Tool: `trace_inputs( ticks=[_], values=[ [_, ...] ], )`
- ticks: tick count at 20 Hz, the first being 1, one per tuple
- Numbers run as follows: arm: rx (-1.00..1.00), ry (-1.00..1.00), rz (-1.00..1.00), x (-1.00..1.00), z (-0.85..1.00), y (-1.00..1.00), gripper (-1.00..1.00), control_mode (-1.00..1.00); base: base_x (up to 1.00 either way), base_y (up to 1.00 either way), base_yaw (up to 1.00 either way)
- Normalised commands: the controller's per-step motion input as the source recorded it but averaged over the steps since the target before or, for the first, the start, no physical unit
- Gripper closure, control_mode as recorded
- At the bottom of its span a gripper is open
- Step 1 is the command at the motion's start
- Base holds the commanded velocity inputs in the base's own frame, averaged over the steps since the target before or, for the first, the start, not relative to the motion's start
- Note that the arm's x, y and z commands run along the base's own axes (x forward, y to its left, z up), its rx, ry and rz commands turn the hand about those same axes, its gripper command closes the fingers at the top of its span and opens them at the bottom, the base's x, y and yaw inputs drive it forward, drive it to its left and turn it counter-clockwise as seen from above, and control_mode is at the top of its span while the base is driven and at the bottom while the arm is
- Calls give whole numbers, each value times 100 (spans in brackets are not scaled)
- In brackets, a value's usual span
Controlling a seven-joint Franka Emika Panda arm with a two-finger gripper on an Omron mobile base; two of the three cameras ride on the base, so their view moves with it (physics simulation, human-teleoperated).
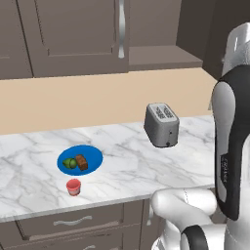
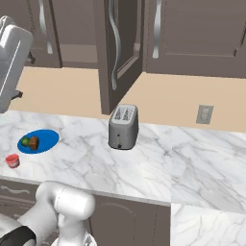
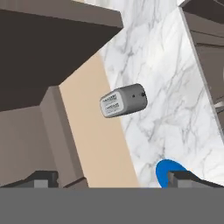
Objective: Pick the avocado and bread from the counter and place them on the plate. Then pick the jam from the cabinet and place it next to the plate. Lastly close the cabinet door.
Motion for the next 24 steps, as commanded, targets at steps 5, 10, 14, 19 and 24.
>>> trace_inputs(
  ticks=[5, 10, 14, 19, 24],
  values=[
    [-1, -19, 0, -96, -33, -61, -100, -100, 0, 0, 0],
    [0, -12, 0, -51, -75, -66, -100, -100, 0, 0, 0],
    [0, -9, -5, -9, -76, -66, -100, -100, 0, 0, 0],
    [1, -9, -5, 0, -48, -72, -100, -100, 0, 0, 0],
    [0, -14, -1, 4, -23, -58, -100, -100, 0, 0, 0]
  ],
)
